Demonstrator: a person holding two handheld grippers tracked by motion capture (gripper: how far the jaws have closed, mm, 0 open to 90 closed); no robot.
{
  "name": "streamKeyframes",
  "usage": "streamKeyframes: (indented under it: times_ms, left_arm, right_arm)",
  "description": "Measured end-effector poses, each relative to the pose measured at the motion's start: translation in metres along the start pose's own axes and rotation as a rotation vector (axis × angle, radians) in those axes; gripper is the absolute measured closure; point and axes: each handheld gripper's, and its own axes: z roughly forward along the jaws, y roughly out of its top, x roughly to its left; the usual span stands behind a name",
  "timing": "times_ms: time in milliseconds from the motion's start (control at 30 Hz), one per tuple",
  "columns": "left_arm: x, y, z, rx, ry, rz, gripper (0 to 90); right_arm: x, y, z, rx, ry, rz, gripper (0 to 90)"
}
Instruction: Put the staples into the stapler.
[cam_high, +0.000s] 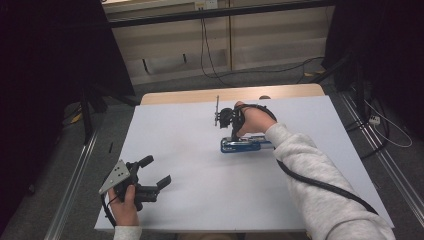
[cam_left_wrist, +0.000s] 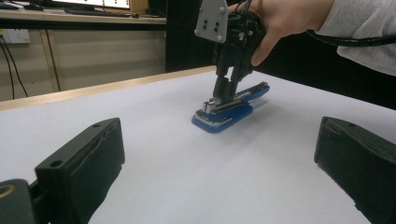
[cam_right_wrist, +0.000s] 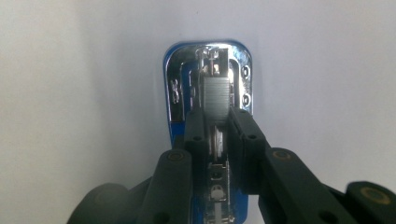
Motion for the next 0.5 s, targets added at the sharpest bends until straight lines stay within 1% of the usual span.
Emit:
streamKeyframes:
  times_ms: [67, 100, 233, 300, 333, 367, 433, 467, 500]
  left_arm:
    - [0.0002, 0.0001, 0.0000, 0.000, 0.004, 0.002, 1.7]
    - [-0.0007, -0.0001, 0.0003, 0.003, 0.000, -0.004, 1.8]
    - [-0.0009, -0.0001, 0.0004, 0.004, -0.002, -0.006, 1.8]
    - [-0.0005, 0.0000, 0.0005, 0.007, -0.003, 0.003, 1.8]
    - [-0.0010, -0.0002, 0.0004, 0.011, -0.007, -0.006, 1.8]
    - [-0.0009, -0.0002, 0.0004, 0.010, -0.007, -0.007, 1.8]
    - [-0.0008, -0.0002, 0.0005, 0.008, -0.008, -0.007, 1.8]
    - [-0.0010, -0.0002, 0.0006, 0.007, -0.008, -0.008, 1.8]
    - [-0.0010, -0.0002, 0.0003, 0.011, -0.005, -0.006, 1.8]
  right_arm:
    - [0.0000, -0.0003, 0.0004, 0.000, -0.004, -0.001, 78.5]
    - [0.0001, -0.0008, 0.0012, -0.003, 0.005, -0.002, 78.5]
    - [0.0005, -0.0013, 0.0021, -0.010, 0.002, -0.003, 78.5]
    - [0.0007, -0.0017, 0.0016, -0.013, 0.002, -0.001, 78.5]
    - [0.0009, -0.0019, 0.0012, -0.011, 0.002, 0.001, 78.5]
    - [0.0010, -0.0020, 0.0011, -0.015, 0.001, -0.005, 78.5]
    - [0.0011, -0.0021, -0.0002, -0.015, 0.000, 0.001, 78.5]
    - [0.0010, -0.0021, -0.0006, -0.022, 0.002, -0.003, 78.5]
    - [0.0010, -0.0021, -0.0008, -0.017, 0.003, -0.002, 78.5]
